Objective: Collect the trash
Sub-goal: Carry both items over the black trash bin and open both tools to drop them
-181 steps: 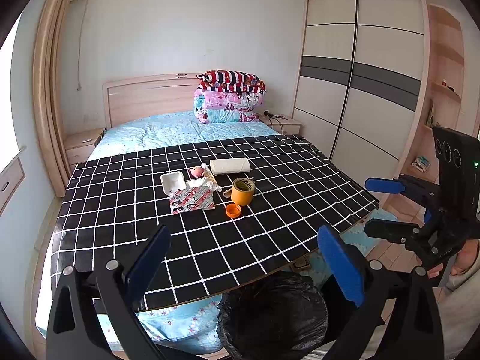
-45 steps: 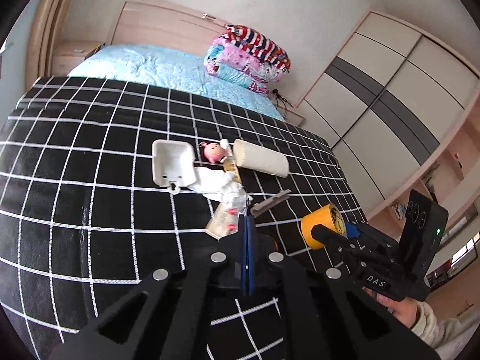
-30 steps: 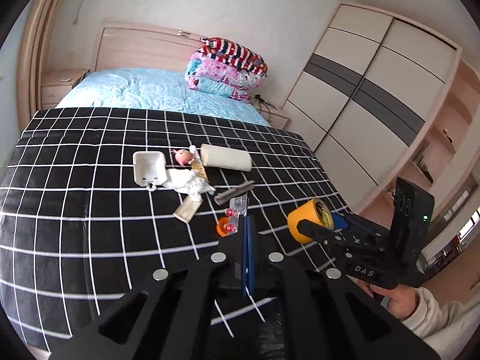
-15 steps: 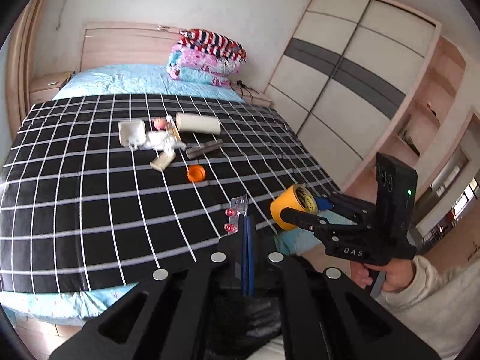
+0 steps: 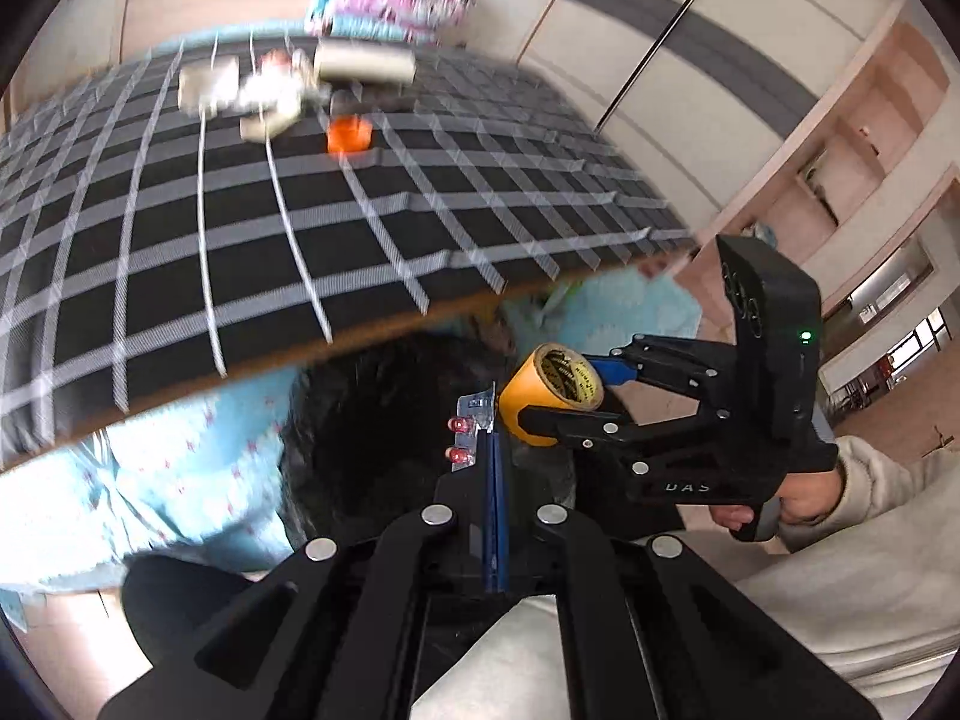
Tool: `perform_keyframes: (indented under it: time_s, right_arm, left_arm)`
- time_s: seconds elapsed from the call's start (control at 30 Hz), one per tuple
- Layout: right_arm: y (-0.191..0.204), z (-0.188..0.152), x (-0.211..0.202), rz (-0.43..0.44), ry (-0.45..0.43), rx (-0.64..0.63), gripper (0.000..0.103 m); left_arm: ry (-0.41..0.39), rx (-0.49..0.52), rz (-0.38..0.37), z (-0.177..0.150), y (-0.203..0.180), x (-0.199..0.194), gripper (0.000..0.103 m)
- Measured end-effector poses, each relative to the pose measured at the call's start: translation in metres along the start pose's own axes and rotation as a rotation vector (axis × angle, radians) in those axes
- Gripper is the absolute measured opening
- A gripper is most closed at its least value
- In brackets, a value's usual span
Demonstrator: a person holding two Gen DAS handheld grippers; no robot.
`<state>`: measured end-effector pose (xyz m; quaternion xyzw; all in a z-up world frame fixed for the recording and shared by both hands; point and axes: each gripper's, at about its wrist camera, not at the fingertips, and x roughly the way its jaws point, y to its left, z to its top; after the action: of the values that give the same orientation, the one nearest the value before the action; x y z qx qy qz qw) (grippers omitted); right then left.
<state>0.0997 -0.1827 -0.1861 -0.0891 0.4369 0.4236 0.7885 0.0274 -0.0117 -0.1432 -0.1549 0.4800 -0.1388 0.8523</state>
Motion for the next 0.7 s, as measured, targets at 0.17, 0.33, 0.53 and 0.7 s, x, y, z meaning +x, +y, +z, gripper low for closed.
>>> perform_keyframes:
  time_s: [0.17,0.33,0.53,0.7]
  right_arm:
    - [-0.005,-0.02,0.026,0.003,0.082,0.022,0.048]
    - [-0.007,-0.027,0.048,-0.007,0.15,0.031,0.048]
    - [-0.006,-0.027,0.066,-0.017,0.207,0.022,0.048]
    - [-0.004,-0.027,0.073,-0.037,0.227,0.006,0.048]
  left_arm:
    - [0.081,-0.039,0.019,-0.013,0.017,0.036,0.0]
    - [0.145,-0.057,0.04,-0.023,0.029,0.063,0.0]
    - [0.211,-0.056,0.079,-0.035,0.038,0.088,0.0]
    - [0.233,-0.064,0.089,-0.041,0.044,0.1,0.0]
